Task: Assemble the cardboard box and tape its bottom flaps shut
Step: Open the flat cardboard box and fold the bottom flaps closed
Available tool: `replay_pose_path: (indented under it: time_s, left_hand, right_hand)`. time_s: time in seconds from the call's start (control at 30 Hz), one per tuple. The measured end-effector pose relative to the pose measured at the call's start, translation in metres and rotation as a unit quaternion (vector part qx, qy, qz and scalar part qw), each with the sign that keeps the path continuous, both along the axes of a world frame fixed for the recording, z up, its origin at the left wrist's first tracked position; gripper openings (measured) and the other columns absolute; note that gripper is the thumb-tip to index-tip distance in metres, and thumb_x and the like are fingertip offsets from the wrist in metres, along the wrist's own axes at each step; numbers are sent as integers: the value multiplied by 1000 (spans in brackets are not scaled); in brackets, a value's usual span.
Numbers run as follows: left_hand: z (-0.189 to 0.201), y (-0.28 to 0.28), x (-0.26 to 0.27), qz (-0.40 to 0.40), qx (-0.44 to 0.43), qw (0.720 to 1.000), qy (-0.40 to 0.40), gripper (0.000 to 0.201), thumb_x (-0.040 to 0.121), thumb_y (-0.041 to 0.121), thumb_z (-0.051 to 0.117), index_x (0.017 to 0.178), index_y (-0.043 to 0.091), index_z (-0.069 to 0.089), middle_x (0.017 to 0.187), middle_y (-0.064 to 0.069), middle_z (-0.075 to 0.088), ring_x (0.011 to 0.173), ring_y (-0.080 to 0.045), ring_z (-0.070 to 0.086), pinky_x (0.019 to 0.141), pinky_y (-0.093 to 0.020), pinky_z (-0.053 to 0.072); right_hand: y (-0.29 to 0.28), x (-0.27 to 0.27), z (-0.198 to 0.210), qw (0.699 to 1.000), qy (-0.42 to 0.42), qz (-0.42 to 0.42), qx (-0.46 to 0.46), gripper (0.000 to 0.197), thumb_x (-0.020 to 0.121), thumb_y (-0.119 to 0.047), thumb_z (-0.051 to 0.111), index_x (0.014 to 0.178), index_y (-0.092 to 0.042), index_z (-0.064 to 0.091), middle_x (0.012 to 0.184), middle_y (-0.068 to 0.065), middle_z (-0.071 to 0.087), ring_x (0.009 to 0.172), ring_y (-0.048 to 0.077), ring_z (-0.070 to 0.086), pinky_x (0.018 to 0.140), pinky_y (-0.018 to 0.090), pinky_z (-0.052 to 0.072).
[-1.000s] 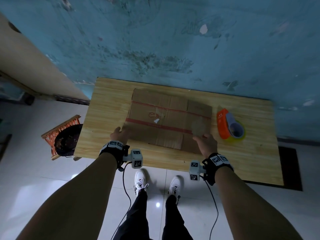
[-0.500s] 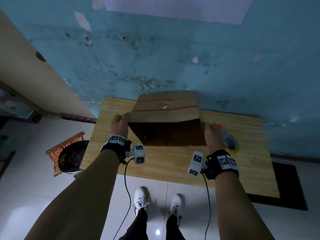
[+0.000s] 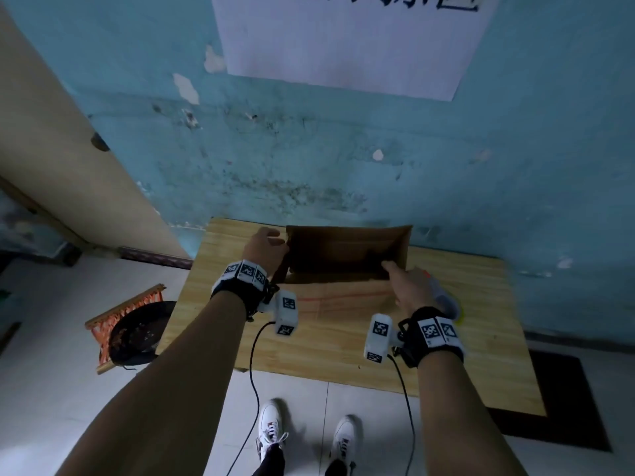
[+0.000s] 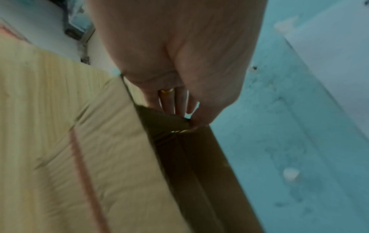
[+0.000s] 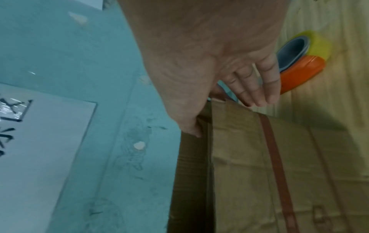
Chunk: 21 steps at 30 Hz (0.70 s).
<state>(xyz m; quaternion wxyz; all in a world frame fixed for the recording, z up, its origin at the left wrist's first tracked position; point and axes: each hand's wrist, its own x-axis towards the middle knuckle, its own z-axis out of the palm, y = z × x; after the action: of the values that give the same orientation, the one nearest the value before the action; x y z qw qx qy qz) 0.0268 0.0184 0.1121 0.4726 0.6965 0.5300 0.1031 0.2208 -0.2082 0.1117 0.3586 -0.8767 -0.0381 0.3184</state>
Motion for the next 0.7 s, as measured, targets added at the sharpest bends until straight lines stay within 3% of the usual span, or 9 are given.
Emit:
replay_pose_path:
  time_s: [0.07,0.13,0.17,0.23,0.33,0.43,0.47,0.57,0.7]
  left_hand:
    - [-8,-7,-2,-12,35,999,14,31,94,23,69,123,12,64,114,-5,71,102,-24,65,82,-34,53]
    - [-11,-12,-3,-6,60,998,16,23,94,28,70,111,12,69,103,-3,70,91,-20,61,70,-27,46]
    - [-12,-13,-3,0,62,998,14,23,94,31,70,108,14,69,100,-2,70,88,-19,61,67,-25,43]
    - [-15,-15,-3,13,61,998,16,27,92,41,71,104,17,68,98,0,69,84,-17,61,62,-24,41]
    - [-21,-19,-4,30,46,998,28,33,89,49,71,101,19,64,92,1,65,72,-8,57,53,-23,38]
    - [-26,-23,0,27,39,997,61,22,94,40,64,102,20,64,99,-7,68,76,-19,59,61,-26,43]
    - [-28,-24,1,18,37,997,71,21,96,36,61,105,18,68,105,-10,70,80,-23,59,66,-29,44]
    - [-33,-24,3,-12,39,995,88,29,101,28,55,121,15,73,120,-13,71,99,-32,64,76,-29,43]
    - [-38,-25,3,-50,51,994,88,35,100,17,51,128,22,72,133,-11,65,117,-34,62,88,-32,50]
  right_hand:
    - [-4,-2,-7,999,-13,19,-26,63,101,-49,58,136,3,58,113,19,62,97,36,61,87,41,51]
    - [-6,-6,-10,998,-38,25,-41,44,104,-30,58,131,6,58,105,17,62,84,32,57,76,36,43]
    - [-7,-6,-10,998,-44,27,-43,40,103,-20,57,134,5,56,108,19,64,83,32,58,74,36,42]
    - [-6,-10,-13,996,-71,39,-30,50,97,-3,53,146,-1,45,122,22,66,95,36,63,76,36,43]
    - [-5,-17,-18,986,-142,88,-3,62,92,7,47,151,-13,41,116,18,70,101,38,68,72,34,46]
    - [-8,-20,-19,979,-159,131,-4,66,98,4,45,159,-21,37,107,16,72,85,33,65,56,28,40]
    - [-8,-19,-20,978,-155,140,-6,67,100,2,45,161,-23,37,107,15,72,83,31,64,56,29,41]
    - [-8,-18,-23,979,-130,158,-9,66,101,-18,54,163,-30,34,127,12,69,102,33,69,79,39,57]
    - [-8,-20,-29,976,-120,177,-37,79,92,-69,47,162,-36,32,135,9,60,116,31,64,98,47,56]
